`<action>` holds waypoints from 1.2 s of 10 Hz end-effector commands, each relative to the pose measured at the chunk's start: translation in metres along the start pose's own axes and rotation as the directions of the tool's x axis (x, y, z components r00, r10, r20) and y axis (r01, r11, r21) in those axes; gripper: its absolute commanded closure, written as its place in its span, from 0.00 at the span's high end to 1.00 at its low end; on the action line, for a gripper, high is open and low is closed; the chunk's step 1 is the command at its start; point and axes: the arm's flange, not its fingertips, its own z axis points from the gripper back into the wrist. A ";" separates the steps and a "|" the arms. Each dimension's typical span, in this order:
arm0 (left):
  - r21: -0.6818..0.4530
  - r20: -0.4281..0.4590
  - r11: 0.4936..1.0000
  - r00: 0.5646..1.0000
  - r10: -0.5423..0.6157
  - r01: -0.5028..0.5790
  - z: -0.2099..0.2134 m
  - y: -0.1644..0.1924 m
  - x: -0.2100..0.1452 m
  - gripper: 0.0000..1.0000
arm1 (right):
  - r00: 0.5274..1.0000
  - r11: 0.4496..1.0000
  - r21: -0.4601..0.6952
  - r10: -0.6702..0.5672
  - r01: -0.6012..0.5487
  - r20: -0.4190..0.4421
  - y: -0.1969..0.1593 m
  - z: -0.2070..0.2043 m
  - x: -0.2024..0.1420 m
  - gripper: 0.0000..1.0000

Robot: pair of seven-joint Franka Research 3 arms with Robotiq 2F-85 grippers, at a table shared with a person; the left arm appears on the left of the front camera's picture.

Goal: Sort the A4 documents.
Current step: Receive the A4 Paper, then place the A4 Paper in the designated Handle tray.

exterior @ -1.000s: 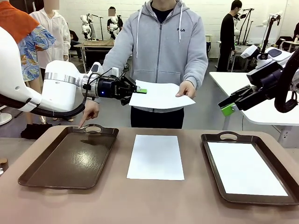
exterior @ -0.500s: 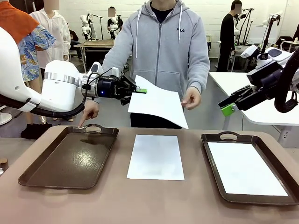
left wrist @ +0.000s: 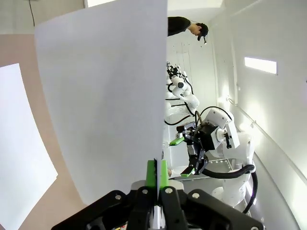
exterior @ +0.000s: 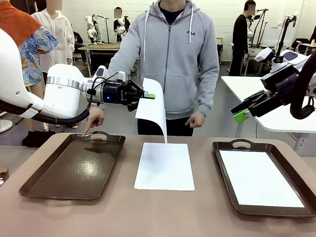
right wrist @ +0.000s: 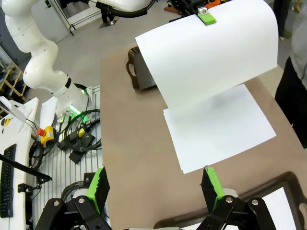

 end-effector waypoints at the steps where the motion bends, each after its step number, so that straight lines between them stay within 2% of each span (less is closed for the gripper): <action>1: 0.004 0.005 1.000 1.000 0.000 0.000 -0.001 0.000 0.000 0.00 | 1.000 1.000 0.001 0.007 -0.007 -0.001 0.001 -0.001 -0.001 1.00; 8: 0.000 0.000 1.000 1.000 0.000 0.000 0.000 0.000 0.000 0.01 | 1.000 1.000 0.001 0.007 -0.007 -0.001 0.001 -0.001 -0.001 1.00; 10: -0.013 -0.059 0.989 0.988 -0.145 0.145 0.020 -0.044 -0.005 0.01 | 1.000 1.000 0.001 0.007 -0.007 -0.001 0.001 -0.001 -0.001 1.00; 12: 0.042 -0.100 0.973 0.970 -0.222 0.227 0.035 -0.068 -0.012 0.01 | 1.000 1.000 0.001 0.007 -0.007 -0.001 0.001 -0.001 -0.001 1.00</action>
